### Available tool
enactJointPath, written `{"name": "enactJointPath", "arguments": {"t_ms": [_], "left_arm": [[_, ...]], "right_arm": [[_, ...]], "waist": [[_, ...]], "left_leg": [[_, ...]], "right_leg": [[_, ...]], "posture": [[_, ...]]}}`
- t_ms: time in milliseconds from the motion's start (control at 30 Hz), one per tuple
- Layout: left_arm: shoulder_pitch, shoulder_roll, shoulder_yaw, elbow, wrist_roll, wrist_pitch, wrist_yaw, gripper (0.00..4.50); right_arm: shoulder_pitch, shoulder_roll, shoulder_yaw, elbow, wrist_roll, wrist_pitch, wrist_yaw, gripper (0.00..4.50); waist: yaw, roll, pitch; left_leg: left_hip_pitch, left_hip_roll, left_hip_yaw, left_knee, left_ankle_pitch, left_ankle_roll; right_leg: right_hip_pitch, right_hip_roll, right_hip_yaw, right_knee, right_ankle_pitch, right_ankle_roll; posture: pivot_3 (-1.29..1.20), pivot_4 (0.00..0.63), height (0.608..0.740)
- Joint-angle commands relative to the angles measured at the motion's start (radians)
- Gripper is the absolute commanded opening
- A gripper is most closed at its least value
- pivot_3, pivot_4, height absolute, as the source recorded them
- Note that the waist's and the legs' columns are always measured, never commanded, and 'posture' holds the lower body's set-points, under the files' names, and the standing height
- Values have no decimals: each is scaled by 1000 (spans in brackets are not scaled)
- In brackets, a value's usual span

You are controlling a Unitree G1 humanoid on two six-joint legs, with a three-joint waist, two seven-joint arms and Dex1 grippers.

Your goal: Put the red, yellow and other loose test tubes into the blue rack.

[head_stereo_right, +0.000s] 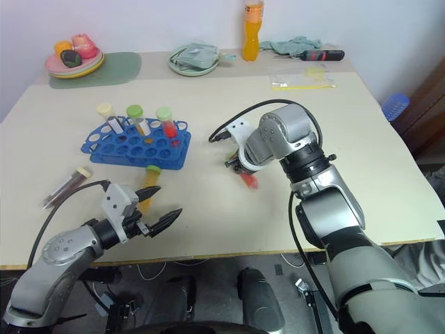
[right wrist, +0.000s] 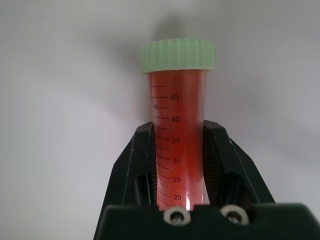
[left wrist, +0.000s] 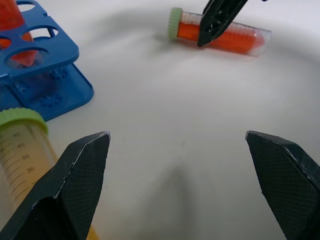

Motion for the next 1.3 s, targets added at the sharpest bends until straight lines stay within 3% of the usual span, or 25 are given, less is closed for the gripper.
{"name": "enactJointPath", "arguments": {"t_ms": [33, 100, 200, 333, 467, 733, 1033, 1300], "left_arm": [[15, 0, 35, -22, 5, -31, 11, 4500], [30, -9, 77, -2, 8, -51, 31, 4500], [35, -33, 164, 60, -15, -69, 60, 4500], [1, -50, 271, 189, 12, -124, 120, 4500], [-17, -45, 307, 211, 1, -139, 128, 4500], [10, -38, 310, 145, -14, -117, 127, 4500], [20, -41, 297, 124, -26, -97, 113, 4500], [18, -38, 291, 122, -34, -93, 107, 4500]], "right_arm": [[83, -76, -59, -431, -11, -222, 168, 757], [210, -59, -117, -565, -41, -478, 302, 757], [349, -8, -95, -587, -145, -810, 487, 757], [395, 211, -40, -373, -294, -1142, 545, 757], [330, 402, -34, -105, -431, -1380, 540, 757], [265, 554, -23, 251, -604, -1623, 545, 757], [215, 611, -54, 437, -665, -1735, 505, 757], [182, 652, -56, 525, -659, -1780, 559, 757]], "waist": [[4, 0, 0], [4, -1, -1], [1, -1, -1], [-16, -1, -1], [-20, -1, -1], [-16, -1, -1], [-21, -1, -1], [-21, -1, -1]], "left_leg": [[-1, 0, 0, 0, 0, 0], [-1, 0, -1, 0, -1, 1], [0, 1, -1, -1, -1, 1], [2, 1, -1, 0, -1, 1], [2, 1, -1, 0, 0, 1], [1, 0, -1, 0, 0, 0], [2, 0, -1, -1, 0, 0], [2, 0, -1, -1, 0, 0]], "right_leg": [[0, 0, 0, 0, 0, 0], [-1, 0, -1, -1, 0, 1], [1, 0, -2, -2, 0, 1], [2, 1, -1, 0, 0, 0], [1, 1, -1, 1, 0, 0], [1, -2, -2, 0, 0, 0], [1, -1, -1, 1, 0, 0], [1, -1, -1, 1, 0, 0]], "posture": [[0, 150, 740], [0, 150, 740], [0, 150, 740], [0, 150, 740], [0, 150, 740], [0, 150, 740], [0, 150, 740], [0, 150, 740]]}}
